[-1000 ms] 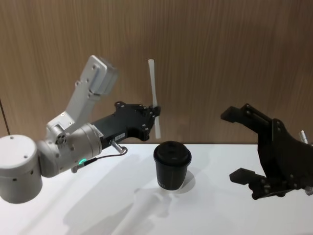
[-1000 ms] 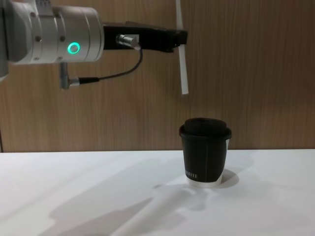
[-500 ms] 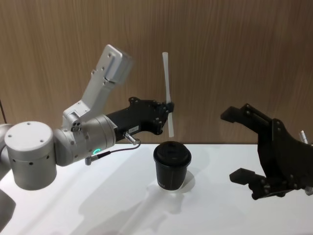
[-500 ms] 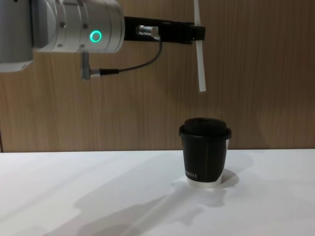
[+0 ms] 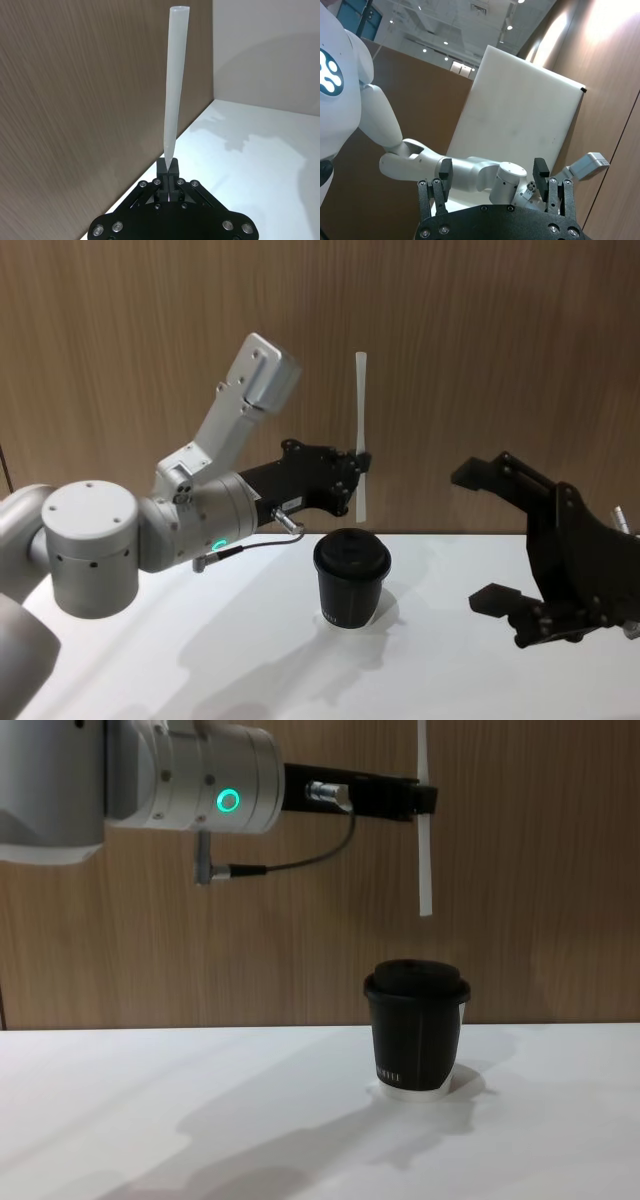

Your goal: Pick up the straw with one hand, pass it to the other hand, and insert it into the cup.

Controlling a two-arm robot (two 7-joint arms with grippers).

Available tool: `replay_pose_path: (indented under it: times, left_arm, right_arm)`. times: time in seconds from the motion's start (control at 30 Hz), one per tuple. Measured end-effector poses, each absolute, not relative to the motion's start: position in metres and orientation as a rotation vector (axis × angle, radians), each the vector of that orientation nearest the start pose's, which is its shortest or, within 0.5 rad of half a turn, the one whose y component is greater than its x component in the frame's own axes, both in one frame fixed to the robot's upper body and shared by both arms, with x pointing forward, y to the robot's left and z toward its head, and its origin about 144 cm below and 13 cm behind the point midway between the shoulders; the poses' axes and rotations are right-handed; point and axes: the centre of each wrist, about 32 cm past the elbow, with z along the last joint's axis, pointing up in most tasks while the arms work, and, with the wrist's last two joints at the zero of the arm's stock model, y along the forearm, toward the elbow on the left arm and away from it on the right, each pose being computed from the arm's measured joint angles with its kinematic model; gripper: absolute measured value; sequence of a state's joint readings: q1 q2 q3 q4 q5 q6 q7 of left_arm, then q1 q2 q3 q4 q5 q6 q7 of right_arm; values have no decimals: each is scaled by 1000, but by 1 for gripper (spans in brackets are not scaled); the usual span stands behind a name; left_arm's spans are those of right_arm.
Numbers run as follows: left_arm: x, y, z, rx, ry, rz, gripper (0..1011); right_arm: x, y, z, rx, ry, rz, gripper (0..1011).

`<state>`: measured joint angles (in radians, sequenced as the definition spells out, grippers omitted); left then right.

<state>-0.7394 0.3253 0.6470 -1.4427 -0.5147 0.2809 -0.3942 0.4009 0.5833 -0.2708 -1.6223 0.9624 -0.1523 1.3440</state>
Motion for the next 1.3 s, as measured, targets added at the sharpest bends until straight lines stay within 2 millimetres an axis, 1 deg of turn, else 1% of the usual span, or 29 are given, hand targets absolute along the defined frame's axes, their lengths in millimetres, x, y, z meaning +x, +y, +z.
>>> replay_pose_path:
  times: [0.6, 1.3]
  left_arm:
    - [594, 138, 1323, 118, -156, 647, 11]
    - [599, 136, 1319, 164, -166, 656, 11]
  right_arm:
    - [533, -310, 1305, 395, -347, 57, 1001]
    - [533, -310, 1305, 395, -347, 57, 1001]
